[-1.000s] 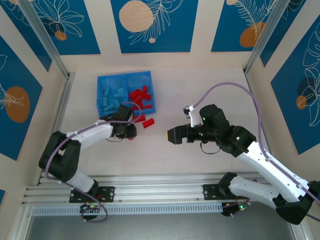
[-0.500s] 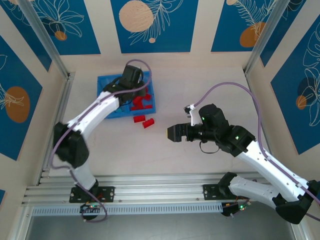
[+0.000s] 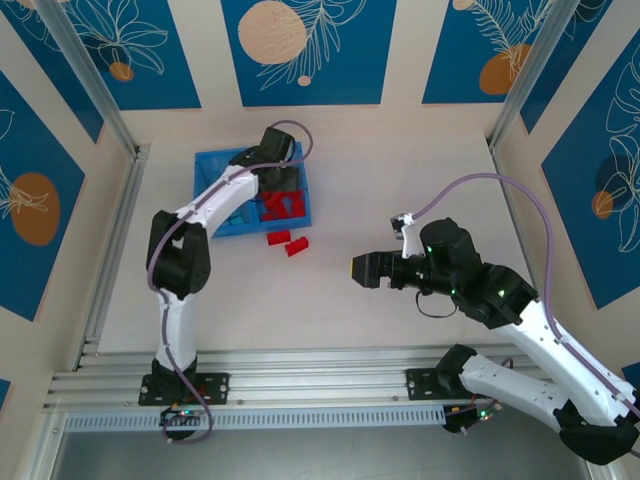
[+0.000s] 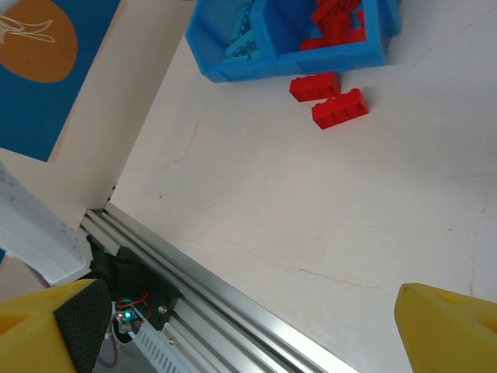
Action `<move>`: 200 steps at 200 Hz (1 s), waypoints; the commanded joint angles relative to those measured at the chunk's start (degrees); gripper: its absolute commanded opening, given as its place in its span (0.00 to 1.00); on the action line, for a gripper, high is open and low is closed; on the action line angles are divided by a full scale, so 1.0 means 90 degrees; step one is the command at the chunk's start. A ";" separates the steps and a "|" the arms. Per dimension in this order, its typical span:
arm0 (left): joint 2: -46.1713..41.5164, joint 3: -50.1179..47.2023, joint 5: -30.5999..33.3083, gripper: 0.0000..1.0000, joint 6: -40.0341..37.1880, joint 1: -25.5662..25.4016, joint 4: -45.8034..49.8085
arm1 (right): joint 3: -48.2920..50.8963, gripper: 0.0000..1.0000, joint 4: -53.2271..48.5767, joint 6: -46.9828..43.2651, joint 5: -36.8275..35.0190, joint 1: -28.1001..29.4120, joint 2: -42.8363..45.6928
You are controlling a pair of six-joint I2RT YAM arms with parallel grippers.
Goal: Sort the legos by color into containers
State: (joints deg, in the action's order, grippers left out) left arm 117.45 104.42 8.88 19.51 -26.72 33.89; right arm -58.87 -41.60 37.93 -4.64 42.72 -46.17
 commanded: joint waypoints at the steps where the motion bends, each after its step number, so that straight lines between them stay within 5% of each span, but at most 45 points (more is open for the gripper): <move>1: -0.1331 -0.0495 -0.0365 0.54 -0.0039 -0.0304 -0.0057 | 0.0163 0.96 0.0043 -0.0001 -0.0226 -0.0039 -0.0196; 35: -0.3663 -0.2448 -0.0474 0.55 -0.0544 -0.1021 -0.0638 | 0.0271 0.96 0.0449 0.0283 -0.0496 -0.0030 -0.0910; 59: -0.5319 -0.3697 -0.1301 0.57 -0.1719 -0.1529 -0.0718 | 0.0258 0.94 0.0858 0.1203 -0.0856 0.0008 -0.1853; 94: -0.7067 -0.4730 -0.2161 0.71 -0.3636 -0.1866 0.0381 | -0.0379 0.93 0.1536 0.1696 -0.0720 0.0147 -0.3733; 133: -0.8853 -0.6341 -0.1801 0.95 -0.4609 -0.1885 0.0097 | -0.1823 0.92 0.1381 0.1843 -0.1373 0.0360 -0.5824; 171: -0.9668 -0.7124 -0.1421 1.00 -0.5097 -0.1890 -0.0336 | -0.2826 0.91 0.1429 0.1930 -0.1530 0.0360 -0.7207; 200: -0.9508 -0.7207 -0.1176 1.00 -0.5181 -0.1878 -0.0045 | -0.3548 0.81 0.1094 0.1923 -0.1563 0.0361 -0.7934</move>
State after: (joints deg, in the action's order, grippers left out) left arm 30.81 40.53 -4.43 -24.03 -43.31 33.91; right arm -85.62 -29.36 54.13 -16.40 45.91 -114.08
